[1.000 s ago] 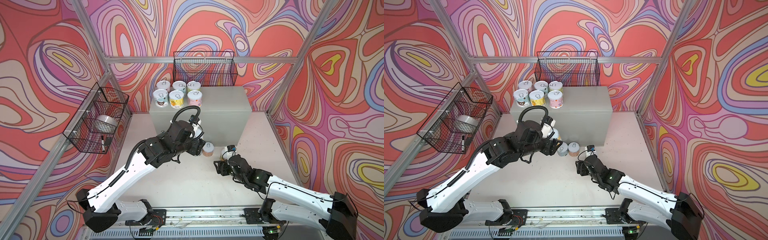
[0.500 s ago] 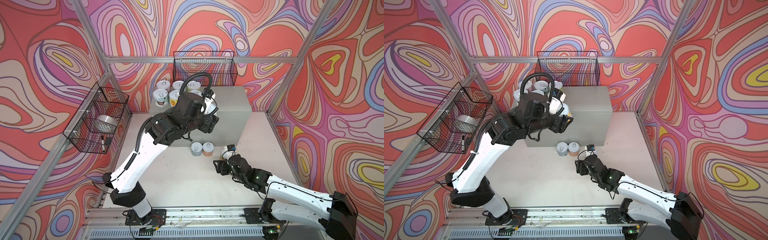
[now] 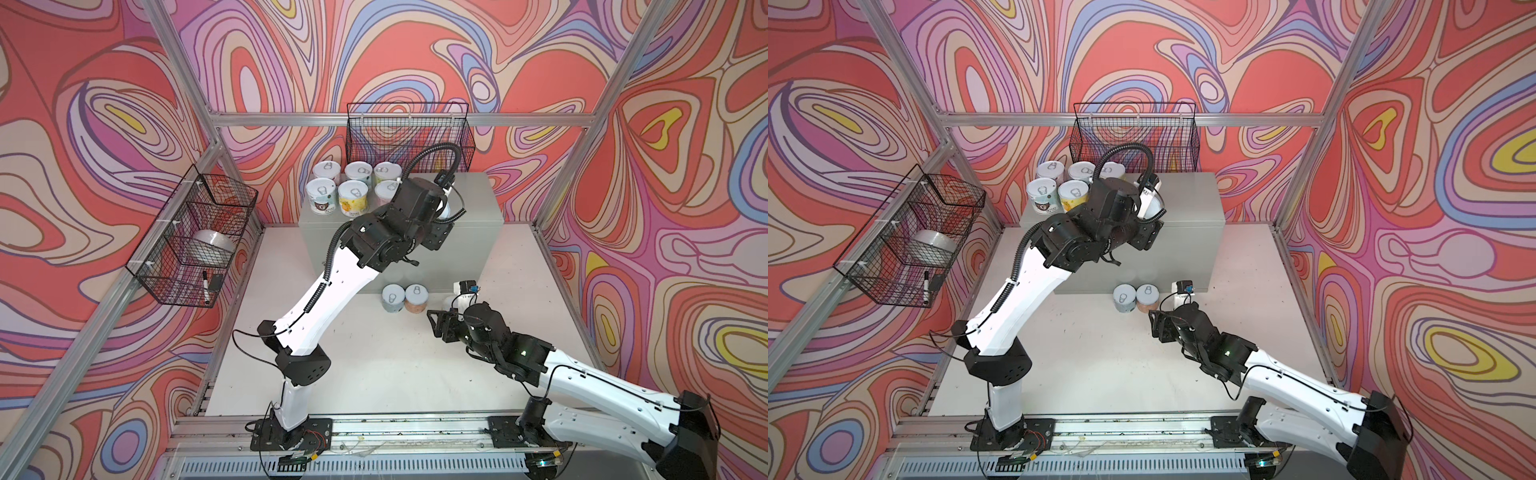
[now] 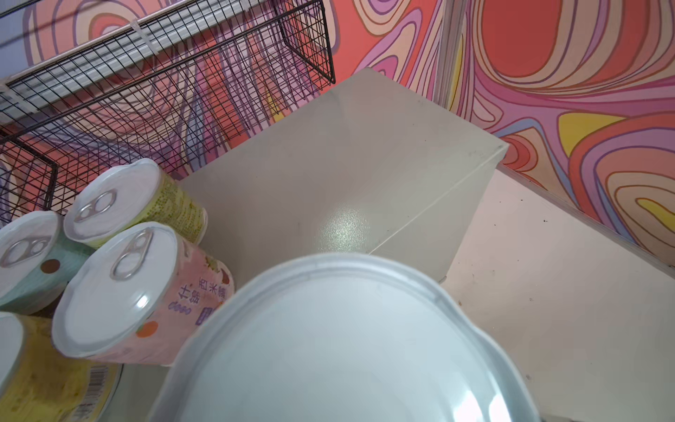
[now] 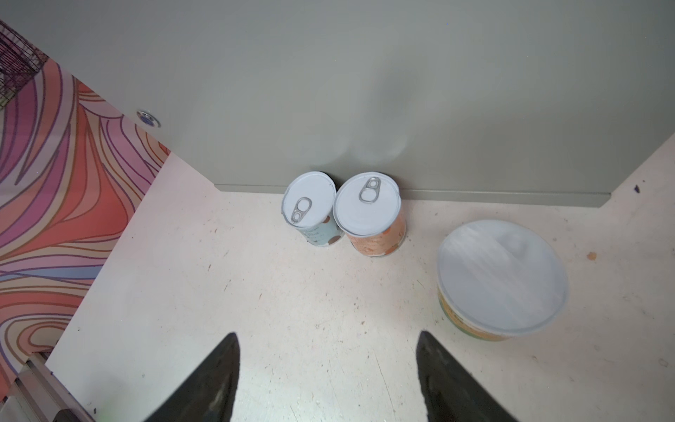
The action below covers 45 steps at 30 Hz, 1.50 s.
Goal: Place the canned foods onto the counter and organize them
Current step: 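Lower the yellow-labelled can beside the cabinet-top cans and open the left gripper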
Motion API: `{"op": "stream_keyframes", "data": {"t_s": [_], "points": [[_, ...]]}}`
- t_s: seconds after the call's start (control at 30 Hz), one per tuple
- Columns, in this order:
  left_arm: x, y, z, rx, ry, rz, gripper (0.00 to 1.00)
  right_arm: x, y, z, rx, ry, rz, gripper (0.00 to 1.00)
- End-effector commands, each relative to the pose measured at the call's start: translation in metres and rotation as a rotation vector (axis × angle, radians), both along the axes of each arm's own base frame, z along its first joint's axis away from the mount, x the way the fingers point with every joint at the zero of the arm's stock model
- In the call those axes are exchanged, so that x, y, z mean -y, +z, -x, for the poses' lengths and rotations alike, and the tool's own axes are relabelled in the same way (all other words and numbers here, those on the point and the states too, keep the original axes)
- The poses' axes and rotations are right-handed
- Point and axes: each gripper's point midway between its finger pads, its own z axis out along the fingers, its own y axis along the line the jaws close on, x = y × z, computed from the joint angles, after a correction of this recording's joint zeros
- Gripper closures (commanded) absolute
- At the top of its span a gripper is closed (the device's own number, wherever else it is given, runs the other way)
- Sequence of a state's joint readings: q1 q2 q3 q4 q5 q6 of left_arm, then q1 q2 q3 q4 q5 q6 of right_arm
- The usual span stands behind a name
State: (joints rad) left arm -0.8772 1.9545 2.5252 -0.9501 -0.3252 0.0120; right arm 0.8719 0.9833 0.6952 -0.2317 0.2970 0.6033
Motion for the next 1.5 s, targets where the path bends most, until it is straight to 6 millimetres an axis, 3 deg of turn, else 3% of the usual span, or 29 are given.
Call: {"op": "stream_keyframes", "data": {"t_s": [0.0,0.27,0.43,0.77,1.47], "points": [[0.001,0.06,-0.012,0.18,0.039,0.139,1.0,0.002,0.019,-0.004,0.043,-0.012,0.006,0.22],[0.014,0.053,-0.041,0.217,0.086,0.173,1.0,0.006,0.045,-0.006,0.094,-0.021,0.015,0.22],[0.012,0.051,-0.059,0.209,0.114,0.237,1.0,0.008,0.056,-0.008,0.11,-0.029,0.031,0.22],[-0.003,0.04,-0.083,0.142,0.143,0.312,1.0,0.005,0.062,-0.015,0.119,-0.046,0.037,0.22],[0.001,0.002,-0.107,0.072,0.176,0.304,1.0,-0.002,0.057,-0.022,0.111,-0.039,0.062,0.2]]}}
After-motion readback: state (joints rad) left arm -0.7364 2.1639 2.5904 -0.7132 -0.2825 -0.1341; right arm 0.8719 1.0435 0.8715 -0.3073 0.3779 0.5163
